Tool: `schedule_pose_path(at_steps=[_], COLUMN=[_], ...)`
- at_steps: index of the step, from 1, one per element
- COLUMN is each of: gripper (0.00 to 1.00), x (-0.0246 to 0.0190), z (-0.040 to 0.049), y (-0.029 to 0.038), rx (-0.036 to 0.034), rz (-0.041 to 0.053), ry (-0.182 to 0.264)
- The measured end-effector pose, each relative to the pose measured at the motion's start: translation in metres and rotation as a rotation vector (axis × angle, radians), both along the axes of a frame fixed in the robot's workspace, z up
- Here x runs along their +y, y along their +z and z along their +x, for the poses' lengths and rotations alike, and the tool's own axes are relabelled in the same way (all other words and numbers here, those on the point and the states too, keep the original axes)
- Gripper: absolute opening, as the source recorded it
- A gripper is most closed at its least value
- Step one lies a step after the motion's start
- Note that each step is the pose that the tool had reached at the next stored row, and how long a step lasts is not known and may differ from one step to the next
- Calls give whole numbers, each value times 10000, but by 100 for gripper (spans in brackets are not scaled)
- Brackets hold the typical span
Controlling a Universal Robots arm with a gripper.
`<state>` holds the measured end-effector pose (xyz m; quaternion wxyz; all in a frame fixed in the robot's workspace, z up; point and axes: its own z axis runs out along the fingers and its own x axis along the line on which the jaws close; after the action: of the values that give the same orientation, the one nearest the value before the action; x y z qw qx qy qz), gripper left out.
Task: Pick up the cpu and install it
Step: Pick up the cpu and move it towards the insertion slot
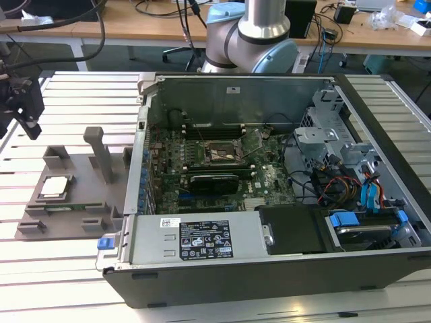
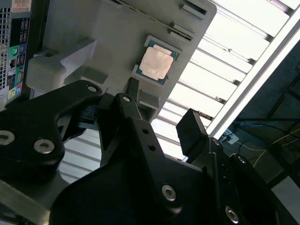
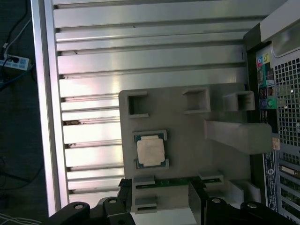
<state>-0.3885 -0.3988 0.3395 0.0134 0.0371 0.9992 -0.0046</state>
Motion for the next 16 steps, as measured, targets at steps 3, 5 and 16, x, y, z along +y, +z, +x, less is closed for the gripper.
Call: schedule_pose_path(at_steps=[3,5,16], gripper=[60,60,60], x=[0,0,0], z=[0,0,0], y=[-21,-33,-80], rx=[-1,-1,-1], rz=[0,0,0], ry=[0,0,0])
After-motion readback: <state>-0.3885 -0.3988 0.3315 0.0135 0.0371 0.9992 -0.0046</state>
